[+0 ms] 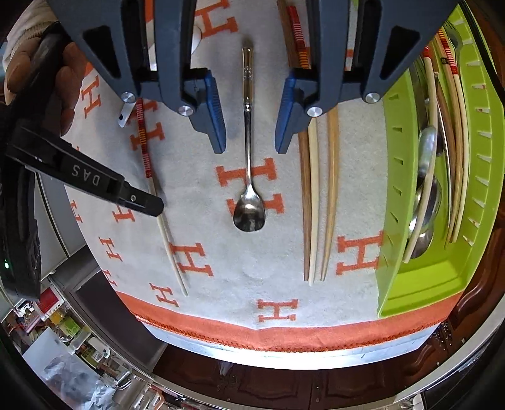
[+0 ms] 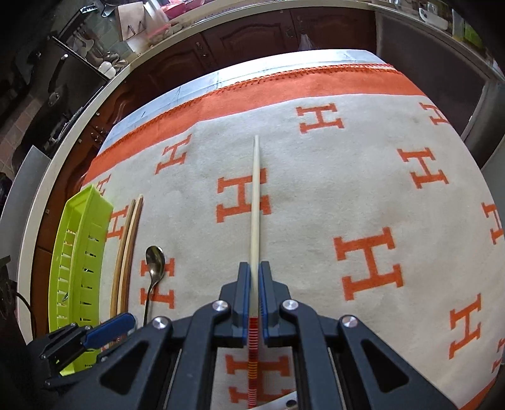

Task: Organize utensils
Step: 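Grasp the metal spoon with the left tool while the right tool grasps a red-banded chopstick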

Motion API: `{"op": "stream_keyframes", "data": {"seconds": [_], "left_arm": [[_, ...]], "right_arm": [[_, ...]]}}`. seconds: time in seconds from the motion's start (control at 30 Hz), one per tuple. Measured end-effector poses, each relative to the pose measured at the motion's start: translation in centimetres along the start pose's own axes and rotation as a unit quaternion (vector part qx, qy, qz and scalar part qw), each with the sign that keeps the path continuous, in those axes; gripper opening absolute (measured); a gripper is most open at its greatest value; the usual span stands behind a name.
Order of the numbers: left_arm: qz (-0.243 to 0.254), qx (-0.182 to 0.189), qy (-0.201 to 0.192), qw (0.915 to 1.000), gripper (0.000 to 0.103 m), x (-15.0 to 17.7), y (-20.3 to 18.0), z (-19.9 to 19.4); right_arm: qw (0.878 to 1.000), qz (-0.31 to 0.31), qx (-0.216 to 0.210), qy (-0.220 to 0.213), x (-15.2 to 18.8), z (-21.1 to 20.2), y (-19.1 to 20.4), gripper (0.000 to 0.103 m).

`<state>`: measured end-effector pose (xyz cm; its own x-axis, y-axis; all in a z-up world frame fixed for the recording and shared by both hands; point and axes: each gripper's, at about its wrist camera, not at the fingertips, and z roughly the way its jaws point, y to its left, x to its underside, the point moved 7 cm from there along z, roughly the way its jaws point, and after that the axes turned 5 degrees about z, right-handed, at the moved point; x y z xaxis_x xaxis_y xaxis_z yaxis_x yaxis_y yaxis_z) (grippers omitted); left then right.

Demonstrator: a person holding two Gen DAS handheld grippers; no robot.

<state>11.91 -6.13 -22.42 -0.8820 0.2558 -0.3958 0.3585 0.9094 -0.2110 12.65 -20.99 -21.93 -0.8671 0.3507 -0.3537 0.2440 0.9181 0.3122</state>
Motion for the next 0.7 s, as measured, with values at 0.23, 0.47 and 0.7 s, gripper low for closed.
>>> {"op": "stream_keyframes", "data": {"seconds": [0.23,0.47,0.7], "left_arm": [[0.007,-0.015,-0.005,0.9999,0.030,-2.6,0.4,1.6],[0.043,-0.042,-0.025,0.9979,0.029,-3.8,0.1,2.6],[0.086,-0.071,-0.043,0.9928,0.029,-4.3,-0.8,3.0]], "right_arm": [[1.000,0.008,-0.023,0.002,0.2,0.1,-0.2,0.005],[0.999,0.006,-0.032,0.003,0.4,0.2,-0.2,0.005],[0.999,0.002,-0.037,-0.001,0.6,0.1,-0.3,0.005]]}}
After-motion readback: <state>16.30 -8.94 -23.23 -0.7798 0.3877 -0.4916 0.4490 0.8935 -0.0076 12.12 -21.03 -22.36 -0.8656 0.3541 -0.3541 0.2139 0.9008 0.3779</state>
